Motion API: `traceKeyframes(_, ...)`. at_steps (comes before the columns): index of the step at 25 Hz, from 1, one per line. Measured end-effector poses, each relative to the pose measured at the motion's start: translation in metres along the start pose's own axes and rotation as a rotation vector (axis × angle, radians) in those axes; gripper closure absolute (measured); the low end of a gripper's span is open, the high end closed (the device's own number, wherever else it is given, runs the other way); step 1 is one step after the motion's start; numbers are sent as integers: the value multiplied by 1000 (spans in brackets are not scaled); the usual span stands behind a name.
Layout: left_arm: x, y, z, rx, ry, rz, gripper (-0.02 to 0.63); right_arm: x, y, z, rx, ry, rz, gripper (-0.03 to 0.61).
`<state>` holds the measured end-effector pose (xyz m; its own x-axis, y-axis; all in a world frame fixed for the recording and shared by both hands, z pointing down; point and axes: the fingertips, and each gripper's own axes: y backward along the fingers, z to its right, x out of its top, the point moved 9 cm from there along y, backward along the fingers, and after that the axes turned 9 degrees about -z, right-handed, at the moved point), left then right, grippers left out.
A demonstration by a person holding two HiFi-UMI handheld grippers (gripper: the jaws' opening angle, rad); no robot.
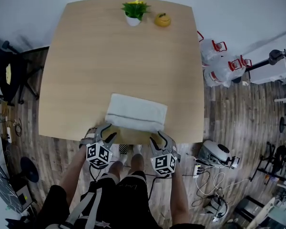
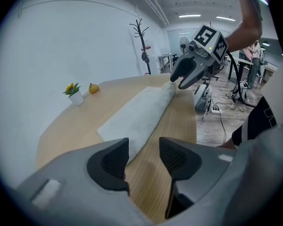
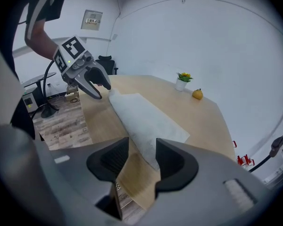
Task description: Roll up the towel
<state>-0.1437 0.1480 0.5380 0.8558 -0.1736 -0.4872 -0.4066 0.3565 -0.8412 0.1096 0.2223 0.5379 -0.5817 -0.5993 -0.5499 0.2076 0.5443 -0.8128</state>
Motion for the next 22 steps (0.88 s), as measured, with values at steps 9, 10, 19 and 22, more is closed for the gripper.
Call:
traceKeyframes(9, -5, -24, -8, -6, -12, -35, 401, -9, -24, 7, 20, 18, -43, 396)
traceKeyframes(10, -6, -26, -10, -7, -12, -38, 402, -9, -25, 9, 24, 18, -47, 397)
traceKeyframes(19, -5, -36, -13, -41, -26, -70, 431, -13, -34, 16, 46, 30, -84, 449)
traceKeyframes(22, -5, -36, -14, -54, -32, -72, 436, -13, -36, 16, 38, 65, -94, 468)
